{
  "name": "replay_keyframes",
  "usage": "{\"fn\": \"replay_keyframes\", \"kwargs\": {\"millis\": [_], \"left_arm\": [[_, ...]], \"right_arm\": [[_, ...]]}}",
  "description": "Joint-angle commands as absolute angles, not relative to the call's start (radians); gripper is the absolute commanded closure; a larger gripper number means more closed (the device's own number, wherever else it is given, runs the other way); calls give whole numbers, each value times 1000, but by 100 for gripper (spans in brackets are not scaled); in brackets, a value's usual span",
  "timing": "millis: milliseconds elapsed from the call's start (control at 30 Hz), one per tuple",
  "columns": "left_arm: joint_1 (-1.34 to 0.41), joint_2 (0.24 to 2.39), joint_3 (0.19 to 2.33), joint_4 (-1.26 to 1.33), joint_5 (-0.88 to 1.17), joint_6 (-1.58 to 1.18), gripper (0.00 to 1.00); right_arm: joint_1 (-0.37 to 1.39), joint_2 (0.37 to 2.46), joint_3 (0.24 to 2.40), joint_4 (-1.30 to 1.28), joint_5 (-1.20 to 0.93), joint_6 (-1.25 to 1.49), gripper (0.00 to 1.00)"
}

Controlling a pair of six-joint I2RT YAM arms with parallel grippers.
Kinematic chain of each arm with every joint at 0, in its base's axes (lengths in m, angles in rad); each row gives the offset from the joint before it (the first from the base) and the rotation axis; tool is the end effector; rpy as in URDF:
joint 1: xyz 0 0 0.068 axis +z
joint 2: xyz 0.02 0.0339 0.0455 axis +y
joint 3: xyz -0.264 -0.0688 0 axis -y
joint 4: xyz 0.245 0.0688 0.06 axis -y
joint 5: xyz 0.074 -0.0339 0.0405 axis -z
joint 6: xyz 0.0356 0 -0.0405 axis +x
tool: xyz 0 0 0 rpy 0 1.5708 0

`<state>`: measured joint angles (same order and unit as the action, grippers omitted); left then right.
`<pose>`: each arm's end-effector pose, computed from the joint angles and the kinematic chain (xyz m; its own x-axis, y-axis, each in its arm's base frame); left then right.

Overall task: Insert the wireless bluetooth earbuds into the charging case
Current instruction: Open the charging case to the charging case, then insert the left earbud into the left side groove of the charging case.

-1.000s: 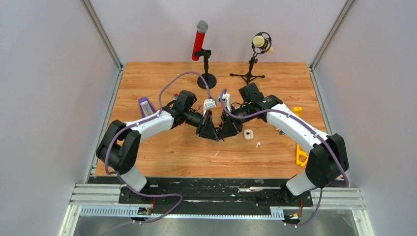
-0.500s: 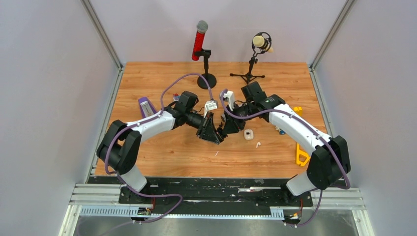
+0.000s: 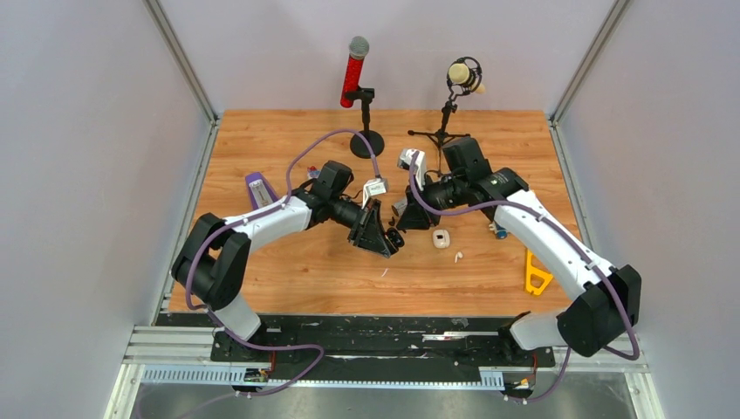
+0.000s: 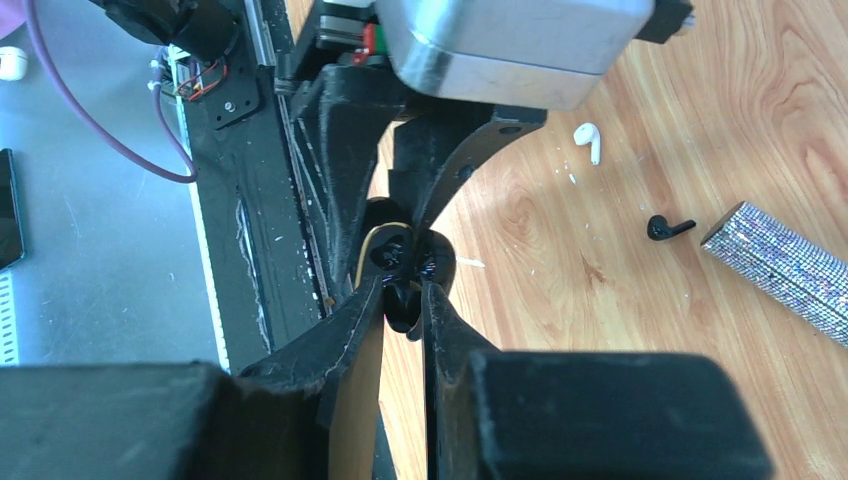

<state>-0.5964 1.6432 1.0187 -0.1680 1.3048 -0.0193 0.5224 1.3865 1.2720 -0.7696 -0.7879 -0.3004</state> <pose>0.2549 -0.2146 0.2229 -0.6027 0.4030 -0.6887 0.6966 -0.1552 -0.7005 0.2341 0.1639 0.3280 -0.4208 -0.4831 -0.7678 -0.9065 0.2555 0.3361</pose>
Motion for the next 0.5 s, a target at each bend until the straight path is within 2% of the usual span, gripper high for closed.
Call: {"fn": "replay_keyframes", "kwargs": {"millis": [0,133,300,467], "left_arm": [[-604,1649,1062,-170,1346,-1,100],[-603,1653,1063,-156,1369,-4,100],[-604,1653,1059,-128,1407,-8,100],[-603,1649,1063,-124,1466,24,100]], "right_arm": [[521,1334,1310,-769,-824,-288,100],[509,1271,1271,-672,-811,-218,100],[493,1150,1095,-329,-733,-28,100],[491,1133,989,-128,-699,169,100]]}}
